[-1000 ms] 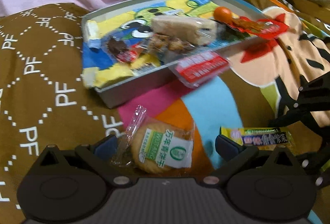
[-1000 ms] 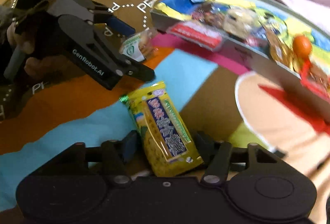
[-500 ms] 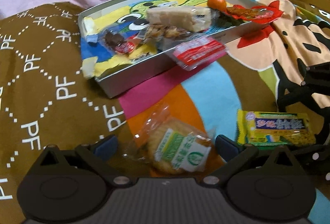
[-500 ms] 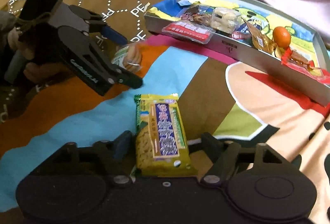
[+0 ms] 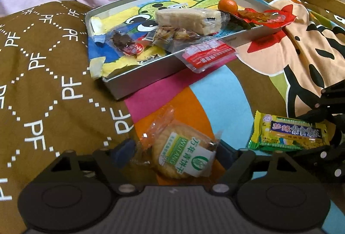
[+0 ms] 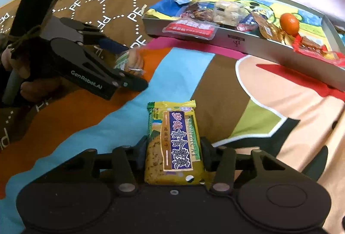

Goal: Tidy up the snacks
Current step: 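Close the left tool on the clear biscuit packet while the right tool holds the seaweed packet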

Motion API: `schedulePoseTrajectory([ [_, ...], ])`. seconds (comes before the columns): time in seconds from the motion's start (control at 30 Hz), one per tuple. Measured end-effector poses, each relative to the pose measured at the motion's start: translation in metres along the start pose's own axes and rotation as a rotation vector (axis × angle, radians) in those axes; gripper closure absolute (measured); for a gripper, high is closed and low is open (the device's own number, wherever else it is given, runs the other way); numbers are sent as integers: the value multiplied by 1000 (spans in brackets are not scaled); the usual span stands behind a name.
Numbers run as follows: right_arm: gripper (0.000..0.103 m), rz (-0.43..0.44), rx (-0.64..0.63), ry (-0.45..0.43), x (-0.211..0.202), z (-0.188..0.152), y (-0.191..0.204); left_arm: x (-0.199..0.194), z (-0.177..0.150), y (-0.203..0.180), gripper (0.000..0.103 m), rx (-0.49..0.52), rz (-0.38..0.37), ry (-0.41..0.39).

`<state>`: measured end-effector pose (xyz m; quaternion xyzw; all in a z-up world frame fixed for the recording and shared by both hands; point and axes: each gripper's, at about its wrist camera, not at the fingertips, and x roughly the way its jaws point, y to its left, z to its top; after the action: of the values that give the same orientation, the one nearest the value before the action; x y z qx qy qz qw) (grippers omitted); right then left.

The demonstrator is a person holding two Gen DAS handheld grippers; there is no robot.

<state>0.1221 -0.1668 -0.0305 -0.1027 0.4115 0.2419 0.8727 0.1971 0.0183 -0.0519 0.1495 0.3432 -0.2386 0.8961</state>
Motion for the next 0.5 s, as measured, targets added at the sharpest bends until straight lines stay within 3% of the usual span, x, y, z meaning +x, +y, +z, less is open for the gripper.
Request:
schedulePoseTrajectory([
  [0.23,53,-37,41,29,-15,-6,3,-13,-7,-26,35,-8,-35,72],
  [0.37,53,-65,68,38,-31,-12,8,-25,-14,-43,35,-22,-58,86],
  [0.5,51,-95,48,25,-41,-21,15,-29,-18,-54,26,2,-38,89],
])
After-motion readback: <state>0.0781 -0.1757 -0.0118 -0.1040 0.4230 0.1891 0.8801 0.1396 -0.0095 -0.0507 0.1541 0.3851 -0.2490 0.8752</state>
